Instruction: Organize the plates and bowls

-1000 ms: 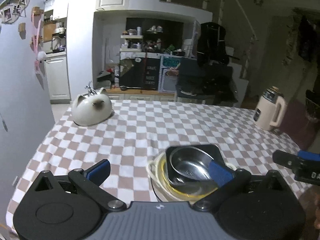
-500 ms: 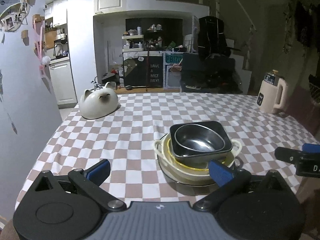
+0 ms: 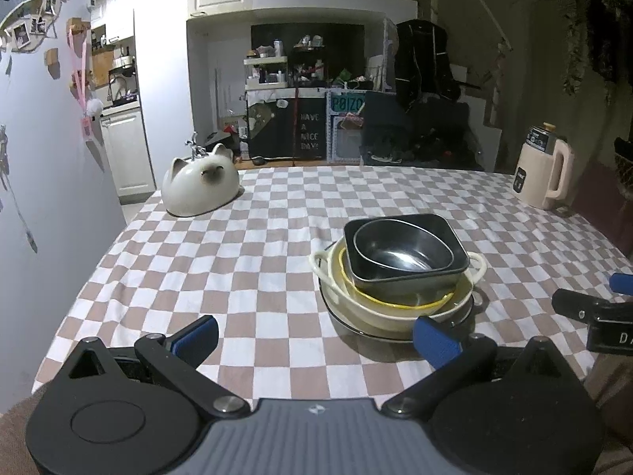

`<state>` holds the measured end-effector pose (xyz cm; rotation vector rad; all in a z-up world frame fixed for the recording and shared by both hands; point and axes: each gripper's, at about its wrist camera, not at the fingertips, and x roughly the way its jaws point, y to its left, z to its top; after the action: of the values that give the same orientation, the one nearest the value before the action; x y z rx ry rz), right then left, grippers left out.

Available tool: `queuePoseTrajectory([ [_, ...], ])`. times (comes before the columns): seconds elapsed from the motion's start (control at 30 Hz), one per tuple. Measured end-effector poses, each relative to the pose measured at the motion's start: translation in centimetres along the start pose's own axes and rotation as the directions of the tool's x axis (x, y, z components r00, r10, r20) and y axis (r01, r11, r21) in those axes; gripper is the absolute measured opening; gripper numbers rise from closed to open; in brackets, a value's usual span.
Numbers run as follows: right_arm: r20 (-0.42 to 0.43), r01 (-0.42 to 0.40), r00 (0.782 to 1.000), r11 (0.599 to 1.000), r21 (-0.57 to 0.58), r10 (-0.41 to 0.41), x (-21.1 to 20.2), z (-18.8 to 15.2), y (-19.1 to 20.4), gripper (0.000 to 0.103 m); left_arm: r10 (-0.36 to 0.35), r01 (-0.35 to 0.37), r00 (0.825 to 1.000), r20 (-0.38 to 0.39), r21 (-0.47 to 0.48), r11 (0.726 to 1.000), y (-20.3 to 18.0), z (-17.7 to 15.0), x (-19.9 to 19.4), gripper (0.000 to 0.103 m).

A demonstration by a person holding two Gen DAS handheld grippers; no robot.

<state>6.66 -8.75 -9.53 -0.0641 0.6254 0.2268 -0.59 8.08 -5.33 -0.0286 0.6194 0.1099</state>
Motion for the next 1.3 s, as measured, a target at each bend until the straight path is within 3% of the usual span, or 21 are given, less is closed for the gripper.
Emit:
queuePoseTrajectory([
  [1.3, -0.005, -0.006, 1.000, 1.000, 0.002, 0.006, 0.31, -0.25, 0.00, 0.103, 0.004, -0.004, 1.000, -0.029, 0.020, 1.000, -0.23, -0.50, 0.57, 0.103],
])
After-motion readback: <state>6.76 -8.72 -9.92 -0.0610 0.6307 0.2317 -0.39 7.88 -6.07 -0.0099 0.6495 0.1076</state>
